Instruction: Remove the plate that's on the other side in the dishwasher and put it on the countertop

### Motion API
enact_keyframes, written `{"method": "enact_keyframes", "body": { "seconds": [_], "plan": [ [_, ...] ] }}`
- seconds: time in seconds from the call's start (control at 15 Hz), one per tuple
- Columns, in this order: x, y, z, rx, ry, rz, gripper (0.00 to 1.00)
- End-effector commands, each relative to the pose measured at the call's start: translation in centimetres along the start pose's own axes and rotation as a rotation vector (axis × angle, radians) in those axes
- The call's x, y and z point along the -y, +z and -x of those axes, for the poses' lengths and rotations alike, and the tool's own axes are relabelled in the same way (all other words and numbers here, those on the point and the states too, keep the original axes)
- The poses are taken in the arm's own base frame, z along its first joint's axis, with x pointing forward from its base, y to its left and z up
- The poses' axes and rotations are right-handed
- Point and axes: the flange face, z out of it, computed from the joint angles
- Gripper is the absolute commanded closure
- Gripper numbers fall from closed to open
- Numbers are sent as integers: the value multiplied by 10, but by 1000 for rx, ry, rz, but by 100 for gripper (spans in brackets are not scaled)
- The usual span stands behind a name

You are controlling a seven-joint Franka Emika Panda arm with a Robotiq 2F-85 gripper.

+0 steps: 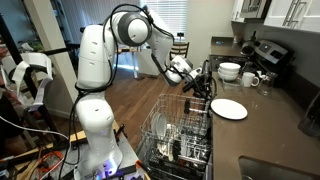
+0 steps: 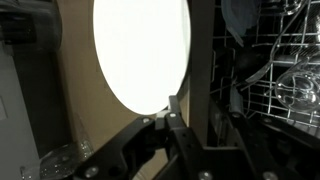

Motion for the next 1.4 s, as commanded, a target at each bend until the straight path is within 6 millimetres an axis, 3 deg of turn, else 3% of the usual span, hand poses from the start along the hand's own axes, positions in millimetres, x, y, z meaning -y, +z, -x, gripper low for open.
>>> {"method": "enact_keyframes", "body": {
  "seconds": [0.0, 0.13, 0.6, 0.73, 0.87, 1.0, 1.2, 1.33],
  "plan": [
    [1, -21, 5, -47, -35, -68, 66],
    [3, -30, 4, -44, -43, -89, 70],
    [6, -64, 6, -10, -76, -183, 64],
    [7, -76, 4, -6, -91, -186, 56],
    [9, -89, 2, 8, -106, -172, 39],
    [11, -101, 0, 19, -122, -155, 37],
    [14, -116, -3, 33, -139, -130, 5],
    [18, -124, -5, 46, -151, -112, 0]
  ]
}}
